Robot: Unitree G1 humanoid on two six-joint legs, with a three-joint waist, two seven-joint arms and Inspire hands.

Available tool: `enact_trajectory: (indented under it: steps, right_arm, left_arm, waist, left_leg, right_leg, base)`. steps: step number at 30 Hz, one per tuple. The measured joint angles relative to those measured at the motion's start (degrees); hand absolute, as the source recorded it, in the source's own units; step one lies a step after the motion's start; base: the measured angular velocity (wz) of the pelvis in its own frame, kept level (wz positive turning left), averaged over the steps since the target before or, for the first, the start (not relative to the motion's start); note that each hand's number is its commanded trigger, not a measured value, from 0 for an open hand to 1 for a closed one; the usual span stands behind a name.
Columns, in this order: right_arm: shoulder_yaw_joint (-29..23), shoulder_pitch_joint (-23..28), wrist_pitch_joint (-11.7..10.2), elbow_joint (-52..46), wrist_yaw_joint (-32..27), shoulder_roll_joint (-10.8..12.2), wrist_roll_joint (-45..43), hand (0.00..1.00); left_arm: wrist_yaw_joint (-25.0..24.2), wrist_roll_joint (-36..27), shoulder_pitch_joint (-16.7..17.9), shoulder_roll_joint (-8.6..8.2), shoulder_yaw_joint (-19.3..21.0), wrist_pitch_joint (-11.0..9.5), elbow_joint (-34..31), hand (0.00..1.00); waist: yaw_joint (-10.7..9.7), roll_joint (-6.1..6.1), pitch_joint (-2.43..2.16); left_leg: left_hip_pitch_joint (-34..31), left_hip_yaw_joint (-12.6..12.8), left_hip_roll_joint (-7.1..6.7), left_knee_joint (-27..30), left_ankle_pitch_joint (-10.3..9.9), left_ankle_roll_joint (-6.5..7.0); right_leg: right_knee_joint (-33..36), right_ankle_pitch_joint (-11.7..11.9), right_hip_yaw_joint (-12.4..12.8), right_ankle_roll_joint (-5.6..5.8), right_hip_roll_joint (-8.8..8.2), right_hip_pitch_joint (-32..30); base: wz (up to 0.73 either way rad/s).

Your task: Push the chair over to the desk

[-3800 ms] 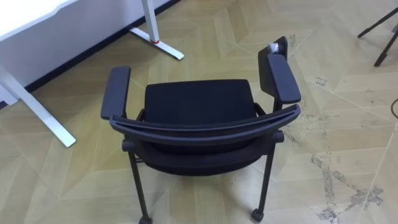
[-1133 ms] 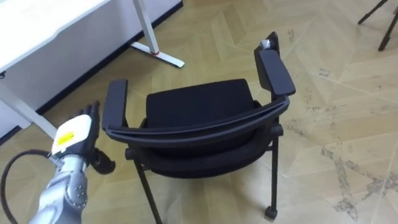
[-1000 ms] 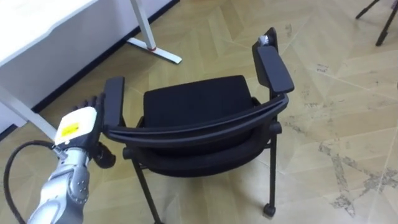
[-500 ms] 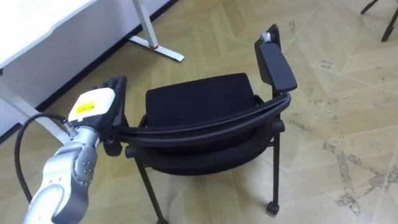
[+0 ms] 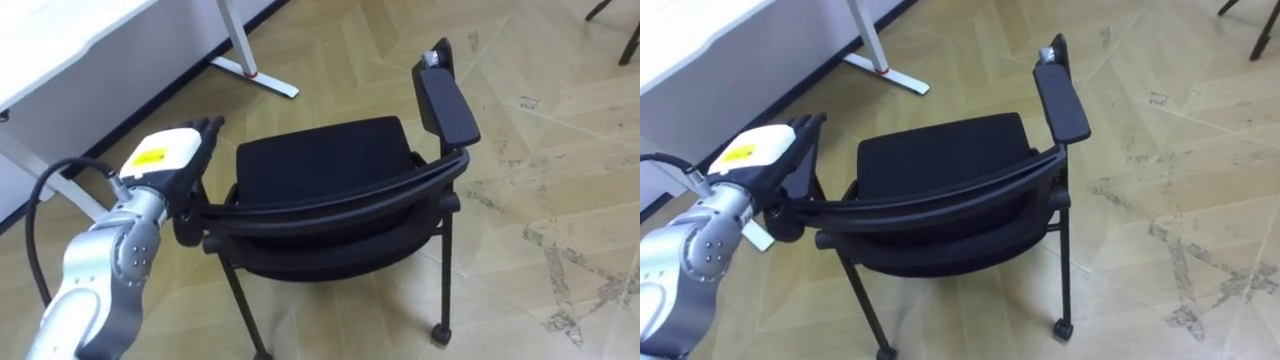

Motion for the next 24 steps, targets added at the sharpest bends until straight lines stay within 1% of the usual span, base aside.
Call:
enact_trajectory:
  steps: [4, 6, 7, 9, 10, 11, 12, 13, 16, 17, 19, 20, 21, 24]
  right_arm:
    - [0.01, -0.14, -0.02, 0.61, -0.02, 0.00, 0.03, 0.00]
    - [0.00, -0.71, -0.02, 1.78, 0.01, 0.05, 0.48, 0.00]
    - [0.00, -1.02, -0.01, 2.19, 0.02, 0.07, 0.48, 0.00]
    - [-0.19, -2.00, 0.07, 2.50, 0.16, 0.20, 0.46, 0.00]
    - [-0.39, -2.17, 0.09, 2.52, 0.36, 0.19, 0.44, 0.00]
    - [-1.14, -2.26, 0.09, 2.49, 0.94, 0.18, 0.44, 0.00]
    - [-1.30, -2.25, 0.19, 2.47, 1.34, 0.22, 0.48, 0.00]
    - [-1.35, -2.25, 0.24, 2.46, 1.35, 0.31, 0.50, 0.00]
    - [-1.38, -2.27, 0.83, 2.33, 1.56, 0.47, 0.01, 0.00]
    - [-1.39, -2.26, 0.87, 2.35, 1.77, 0.47, 0.01, 0.00]
    - [-1.38, -2.36, 0.89, 2.34, 2.00, 0.44, -0.17, 0.00]
    - [-1.37, -2.56, 0.92, 2.35, 2.24, 0.44, -0.31, 0.00]
    - [-1.29, -2.70, 0.93, 2.35, 2.54, 0.44, -0.41, 0.00]
    - [-1.32, -2.96, 1.15, 2.34, 2.68, 0.44, -0.55, 0.00]
  left_arm:
    - [-2.93, -0.76, 0.00, -0.02, -0.87, 0.32, -2.88, 0.00]
    - [-4.61, -2.36, 0.01, 0.07, -3.09, 0.52, -5.03, 0.00]
    - [-5.06, -3.04, 0.00, 0.07, -3.65, 0.52, -5.29, 0.00]
    - [-7.73, -6.36, 0.00, 0.04, -4.79, 0.35, -5.63, 0.00]
    - [-8.60, -6.94, 0.00, 0.02, -5.01, 0.38, -5.63, 0.00]
    - [-10.21, -8.12, 0.00, 0.02, -5.38, 0.57, -5.63, 0.00]
    - [-11.99, -9.15, 0.01, 0.03, -5.55, 0.99, -5.63, 0.00]
    - [-13.01, -9.32, 0.01, 0.03, -5.59, 1.26, -5.63, 0.00]
    - [-17.89, -10.25, 0.00, 0.44, -6.66, 3.34, -5.64, 0.00]
    - [-18.30, -10.17, -0.10, 0.45, -6.60, 3.56, -5.71, 0.00]
    - [-19.78, -10.18, -0.46, 0.98, -6.57, 4.14, -5.79, 0.00]
    - [-20.66, -10.18, -0.76, 1.57, -6.62, 4.30, -5.80, 0.00]
    - [-21.41, -10.17, -1.04, 1.80, -6.62, 4.59, -5.81, 0.00]
    - [-22.49, -10.14, -1.41, 1.81, -6.61, 5.00, -5.86, 0.00]
  waist:
    - [-0.19, -0.06, 0.04]
    - [-0.64, -0.14, 0.10]
    - [-0.87, -0.32, 0.22]
    - [-1.56, -0.18, 0.21]
    - [-1.71, -0.16, 0.23]
    - [-2.16, 0.15, 0.17]
    - [-2.63, 0.26, 0.17]
    - [-2.85, 0.38, 0.09]
    - [-3.84, 1.06, -0.06]
    - [-4.00, 1.07, -0.06]
    - [-4.43, 1.05, -0.06]
    - [-4.62, 0.98, 0.00]
    - [-4.72, 0.89, 0.06]
    - [-4.98, 0.64, 0.25]
  left_leg:
    - [-0.03, -0.10, 0.00, 0.11, 0.00, 0.00]
    - [-0.03, -0.38, -0.04, 0.20, 0.00, 0.01]
    - [-0.04, -0.45, -0.05, 0.28, 0.00, 0.01]
    - [-0.11, -0.45, -0.04, 0.47, -0.01, 0.01]
    - [-0.11, -0.38, -0.04, 0.47, -0.01, 0.01]
    - [-0.14, -0.38, -0.06, 0.52, -0.03, 0.05]
    - [-0.26, -0.44, -0.08, 0.54, -0.04, 0.06]
    - [-0.42, -0.49, -0.08, 0.60, -0.04, 0.06]
    - [-0.98, -0.54, -0.08, 0.73, -0.03, 0.06]
    - [-0.99, -0.54, -0.07, 0.73, -0.03, 0.06]
    - [-0.96, -0.54, -0.08, 0.72, -0.03, 0.06]
    - [-0.96, -0.54, -0.08, 0.71, -0.03, 0.06]
    - [-0.91, -0.53, -0.08, 0.70, -0.03, 0.06]
    - [-0.91, -0.53, -0.08, 0.70, -0.03, 0.06]
  right_leg:
    - [0.04, 0.00, 0.00, 0.00, 0.00, 0.05]
    - [-0.04, 0.00, -0.48, 0.00, -0.02, 0.30]
    - [-0.05, 0.00, -0.52, 0.00, -0.02, 0.33]
    - [-0.09, -0.02, -0.31, 0.01, 0.01, 0.28]
    - [-0.11, -0.02, -0.13, 0.02, 0.01, 0.22]
    - [-0.14, -0.02, -0.02, 0.02, 0.00, 0.18]
    - [-0.13, -0.03, -0.09, 0.02, -0.01, 0.11]
    - [-0.12, -0.03, -0.13, 0.02, -0.01, 0.00]
    - [0.07, -0.01, 0.02, 0.00, -0.01, -0.56]
    - [0.07, -0.01, 0.02, 0.00, -0.01, -0.57]
    - [0.08, -0.01, 0.09, 0.00, -0.03, -0.54]
    - [0.06, -0.01, 0.11, 0.00, -0.03, -0.54]
    - [0.05, -0.01, 0.18, 0.00, -0.03, -0.50]
    - [0.05, -0.01, 0.23, 0.00, -0.02, -0.47]
  base:
    - [0.01]
    - [0.07]
    - [0.04]
    - [-0.02]
    - [-0.04]
    - [0.00]
    - [0.00]
    - [0.00]
    - [0.00]
    - [0.00]
    - [0.00]
    - [0.00]
    - [0.00]
    - [0.00]
